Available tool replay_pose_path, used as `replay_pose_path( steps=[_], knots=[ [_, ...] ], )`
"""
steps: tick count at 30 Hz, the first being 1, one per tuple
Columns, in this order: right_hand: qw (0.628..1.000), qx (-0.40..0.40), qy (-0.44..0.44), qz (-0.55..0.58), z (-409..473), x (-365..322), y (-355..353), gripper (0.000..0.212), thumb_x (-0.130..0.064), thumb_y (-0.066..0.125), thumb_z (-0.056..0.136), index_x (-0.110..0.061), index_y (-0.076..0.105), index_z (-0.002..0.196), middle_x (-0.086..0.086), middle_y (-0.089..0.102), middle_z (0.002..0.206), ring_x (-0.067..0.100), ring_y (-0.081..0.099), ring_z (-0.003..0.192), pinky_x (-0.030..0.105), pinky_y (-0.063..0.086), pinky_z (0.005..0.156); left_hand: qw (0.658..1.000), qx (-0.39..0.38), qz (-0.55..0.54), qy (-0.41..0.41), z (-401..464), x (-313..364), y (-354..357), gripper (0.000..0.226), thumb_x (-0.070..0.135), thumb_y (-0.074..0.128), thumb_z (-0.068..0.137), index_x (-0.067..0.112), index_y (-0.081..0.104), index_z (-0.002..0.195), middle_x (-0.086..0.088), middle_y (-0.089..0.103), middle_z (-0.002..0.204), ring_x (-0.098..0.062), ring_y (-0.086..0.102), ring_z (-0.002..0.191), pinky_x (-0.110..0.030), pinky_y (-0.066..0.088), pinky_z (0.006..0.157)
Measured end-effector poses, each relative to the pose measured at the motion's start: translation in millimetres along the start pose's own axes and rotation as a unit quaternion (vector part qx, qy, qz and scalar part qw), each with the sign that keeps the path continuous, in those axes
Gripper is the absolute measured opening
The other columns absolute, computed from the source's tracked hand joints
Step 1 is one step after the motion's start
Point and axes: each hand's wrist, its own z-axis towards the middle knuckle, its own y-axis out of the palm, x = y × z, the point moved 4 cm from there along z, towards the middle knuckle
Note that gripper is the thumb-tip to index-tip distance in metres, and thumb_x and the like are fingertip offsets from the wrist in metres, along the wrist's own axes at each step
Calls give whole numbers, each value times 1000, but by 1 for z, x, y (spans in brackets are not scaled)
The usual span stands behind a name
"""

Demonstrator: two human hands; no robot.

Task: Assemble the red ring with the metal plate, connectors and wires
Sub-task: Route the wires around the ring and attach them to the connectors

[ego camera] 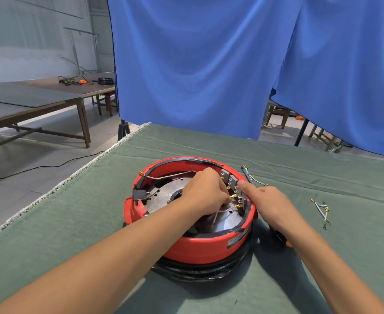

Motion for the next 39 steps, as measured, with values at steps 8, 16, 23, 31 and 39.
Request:
replay_pose_path(
  steps=[8,16,23,31,39],
  knots=[
    [1000,-9,-28,-12,0,-2,0,60,-65,45,87,-18,33,51,0,43,49,22,44,55,36,37,62,1000,-12,-7,4,4,0,0,7,19,75,78,13,78,81,-5,74,82,-20,66,86,-40,54,84],
    [1000,9,-10,20,-1,1,0,70,-67,48,84,-16,31,39,-6,34,33,19,38,49,35,32,57,999,25,38,-6,2,1,-2,13,18,63,82,13,72,74,-6,71,82,-25,65,85,-36,53,77],
    [999,2,5,32,2,3,-8,65,-68,42,85,-16,34,46,-6,39,35,18,40,46,31,33,53,996,55,64,-6,-1,-4,-7,9,18,53,87,17,62,88,-1,66,95,-24,60,93,-37,51,79],
    [995,46,-35,82,1,4,-8,28,-58,58,78,-32,65,86,-7,69,83,15,65,81,39,53,79,984,91,136,68,3,3,-6,12,27,56,90,26,60,101,2,55,101,-25,57,96,-33,42,71],
    [990,27,-85,110,1,0,-6,24,-46,56,88,-48,72,70,-18,65,54,2,61,62,27,49,64,988,77,132,17,17,1,-3,12,32,65,86,24,73,82,1,72,90,-23,64,90,-30,44,70]
  ],
)
